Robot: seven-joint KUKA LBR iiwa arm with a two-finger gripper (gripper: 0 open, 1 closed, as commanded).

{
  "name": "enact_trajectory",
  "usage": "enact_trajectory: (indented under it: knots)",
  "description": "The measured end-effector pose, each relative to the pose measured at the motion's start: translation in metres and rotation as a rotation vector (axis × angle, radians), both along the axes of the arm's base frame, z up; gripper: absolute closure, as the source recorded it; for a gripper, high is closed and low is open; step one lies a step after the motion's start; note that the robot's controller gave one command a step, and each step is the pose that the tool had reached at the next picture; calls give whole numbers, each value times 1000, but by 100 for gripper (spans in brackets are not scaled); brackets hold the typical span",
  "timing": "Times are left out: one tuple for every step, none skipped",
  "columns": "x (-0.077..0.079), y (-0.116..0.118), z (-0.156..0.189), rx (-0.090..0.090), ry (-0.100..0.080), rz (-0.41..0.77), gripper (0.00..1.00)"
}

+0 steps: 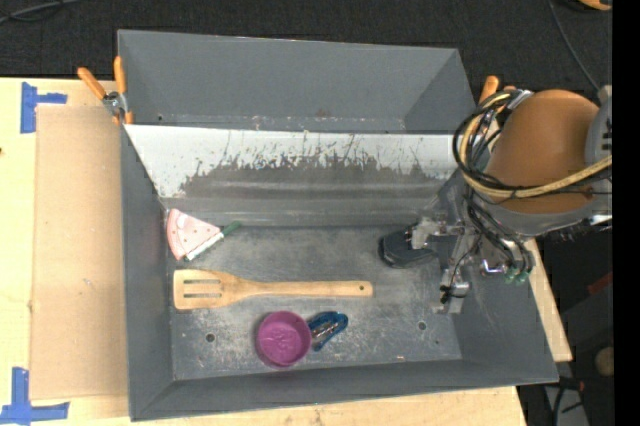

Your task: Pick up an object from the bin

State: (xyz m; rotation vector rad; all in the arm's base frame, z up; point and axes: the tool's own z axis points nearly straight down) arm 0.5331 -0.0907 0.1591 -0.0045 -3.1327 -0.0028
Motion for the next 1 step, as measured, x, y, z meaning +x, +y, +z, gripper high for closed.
enact_trajectory:
  knots:
    - [2,0,5,-1,-7,3,0]
